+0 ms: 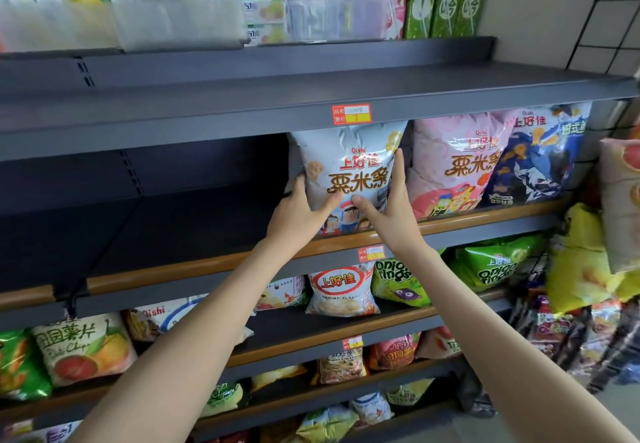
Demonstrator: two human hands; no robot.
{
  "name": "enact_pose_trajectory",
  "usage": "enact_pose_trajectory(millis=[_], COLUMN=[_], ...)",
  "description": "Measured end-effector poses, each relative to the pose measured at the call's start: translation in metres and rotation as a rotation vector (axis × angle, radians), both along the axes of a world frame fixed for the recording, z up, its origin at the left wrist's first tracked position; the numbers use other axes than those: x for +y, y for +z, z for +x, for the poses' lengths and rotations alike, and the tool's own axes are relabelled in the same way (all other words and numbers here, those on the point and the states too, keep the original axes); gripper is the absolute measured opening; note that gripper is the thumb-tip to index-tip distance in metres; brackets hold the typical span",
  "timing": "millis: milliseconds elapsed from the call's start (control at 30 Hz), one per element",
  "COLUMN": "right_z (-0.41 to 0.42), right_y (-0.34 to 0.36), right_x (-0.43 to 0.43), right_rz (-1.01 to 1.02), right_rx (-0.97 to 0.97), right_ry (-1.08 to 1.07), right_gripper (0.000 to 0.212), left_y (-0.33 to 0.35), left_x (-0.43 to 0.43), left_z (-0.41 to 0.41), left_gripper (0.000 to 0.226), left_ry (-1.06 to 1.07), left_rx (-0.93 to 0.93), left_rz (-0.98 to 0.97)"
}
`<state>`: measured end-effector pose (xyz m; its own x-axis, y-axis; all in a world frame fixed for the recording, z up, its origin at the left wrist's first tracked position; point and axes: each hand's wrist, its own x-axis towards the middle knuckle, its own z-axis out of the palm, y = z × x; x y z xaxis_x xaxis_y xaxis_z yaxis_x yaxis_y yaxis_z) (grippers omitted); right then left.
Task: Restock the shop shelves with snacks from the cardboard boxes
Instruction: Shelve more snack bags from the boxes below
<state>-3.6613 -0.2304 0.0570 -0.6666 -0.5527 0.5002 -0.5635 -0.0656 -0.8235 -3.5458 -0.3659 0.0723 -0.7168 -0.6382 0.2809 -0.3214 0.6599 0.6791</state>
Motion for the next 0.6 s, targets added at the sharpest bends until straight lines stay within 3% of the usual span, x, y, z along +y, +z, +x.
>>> enact_pose_trajectory(millis=[200, 367, 467, 600], right_z=[0.007, 0.028, 0.054, 0.102], right_y=[-0.008, -0.025, -0.042, -0.072], right_x=[0.007, 0.019, 0.02, 0.008], right_rz=[0.089, 0.056, -0.014, 0.101], right_rx=[0.231, 0.237, 0.214, 0.109], right_ry=[-0.188, -0.274, -0.216, 0.028], right_gripper=[0.086, 0.047, 0.034, 0.026], left_y=[-0.011, -0.023, -0.035, -0.059], left_x=[0.018, 0.048, 0.065, 0.078], left_z=[0.0, 0.012, 0.034, 0.087], left_gripper=[0.09, 0.078, 0.065, 0.044], left_ry=[0.032, 0.123, 0.157, 0.229], left_rx=[0.094, 0.204, 0.201, 0.149], left_rz=[-0.023, -0.14, -0.121, 0.035])
